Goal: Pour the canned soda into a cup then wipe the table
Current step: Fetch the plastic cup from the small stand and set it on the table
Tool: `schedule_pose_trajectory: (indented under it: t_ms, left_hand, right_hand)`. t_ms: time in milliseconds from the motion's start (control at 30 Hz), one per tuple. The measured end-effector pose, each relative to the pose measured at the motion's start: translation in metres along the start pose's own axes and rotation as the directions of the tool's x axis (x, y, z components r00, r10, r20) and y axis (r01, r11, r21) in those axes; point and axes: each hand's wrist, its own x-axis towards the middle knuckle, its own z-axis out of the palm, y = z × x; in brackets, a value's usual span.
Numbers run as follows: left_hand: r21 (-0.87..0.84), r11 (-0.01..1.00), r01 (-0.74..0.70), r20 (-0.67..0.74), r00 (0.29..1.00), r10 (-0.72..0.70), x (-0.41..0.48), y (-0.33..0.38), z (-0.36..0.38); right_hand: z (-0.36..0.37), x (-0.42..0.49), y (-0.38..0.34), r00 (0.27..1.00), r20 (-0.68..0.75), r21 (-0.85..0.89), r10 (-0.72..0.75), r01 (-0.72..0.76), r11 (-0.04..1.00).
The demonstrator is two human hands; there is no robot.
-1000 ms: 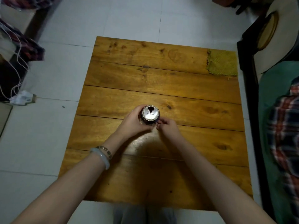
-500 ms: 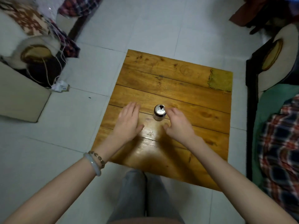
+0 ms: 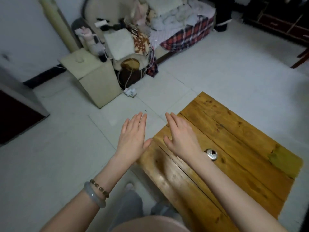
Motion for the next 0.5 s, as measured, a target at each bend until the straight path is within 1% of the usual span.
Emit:
schedule_pose_trajectory:
  t_ms: [133, 267, 367, 500]
  left_hand:
    - [0.073, 0.984, 0.162, -0.049, 0.986, -0.158, -0.02, -0.061, -0.025]
    - [0.1, 0.948, 0.301, -0.079, 0.953, -0.294, -0.04, -0.12, -0.04]
    - [0.108, 0.924, 0.367, -0.084, 0.93, -0.359, -0.05, -0.17, -0.047]
    - [0.114, 0.911, 0.397, -0.1, 0.916, -0.387, -0.055, -0.253, -0.055]
  right_hand:
    - [0.011, 0.044, -0.053, 0.985, 0.016, -0.028, -0.169, 0.169, 0.985]
    - [0.032, 0.086, -0.111, 0.957, 0.028, -0.032, -0.288, 0.289, 0.957]
    - [0.052, 0.118, -0.158, 0.94, 0.033, -0.033, -0.34, 0.341, 0.94]
    - [0.083, 0.167, -0.223, 0.928, 0.03, -0.035, -0.372, 0.373, 0.927]
